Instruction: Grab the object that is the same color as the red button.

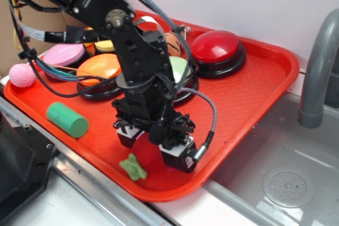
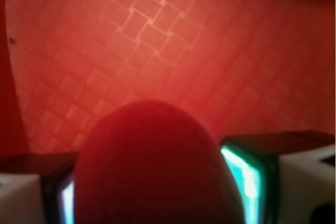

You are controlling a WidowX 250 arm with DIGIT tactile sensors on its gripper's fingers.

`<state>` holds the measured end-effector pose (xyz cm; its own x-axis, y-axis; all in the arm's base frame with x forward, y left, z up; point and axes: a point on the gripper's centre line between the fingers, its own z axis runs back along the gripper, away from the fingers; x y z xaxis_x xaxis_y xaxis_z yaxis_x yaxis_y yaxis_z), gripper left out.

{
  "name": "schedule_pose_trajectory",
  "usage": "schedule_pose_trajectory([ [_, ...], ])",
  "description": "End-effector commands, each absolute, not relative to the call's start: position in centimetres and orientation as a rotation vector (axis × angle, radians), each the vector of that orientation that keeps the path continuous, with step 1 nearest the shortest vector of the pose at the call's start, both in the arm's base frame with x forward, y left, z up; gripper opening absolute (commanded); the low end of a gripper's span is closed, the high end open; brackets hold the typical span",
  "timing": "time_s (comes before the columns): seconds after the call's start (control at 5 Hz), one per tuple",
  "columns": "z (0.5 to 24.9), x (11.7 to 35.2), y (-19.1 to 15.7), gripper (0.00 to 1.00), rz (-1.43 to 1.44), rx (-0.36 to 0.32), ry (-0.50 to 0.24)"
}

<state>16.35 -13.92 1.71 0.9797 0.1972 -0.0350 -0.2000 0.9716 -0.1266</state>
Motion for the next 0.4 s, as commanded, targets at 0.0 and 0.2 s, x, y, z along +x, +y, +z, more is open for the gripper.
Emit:
schedule_pose_trajectory([
  [0.0, 7.3, 18.4, -10.8, 0.0, 0.077, -0.097, 0.012],
  [0.2, 11.0, 18.7, -7.5, 0.0, 0.042, -0.059, 0.004],
])
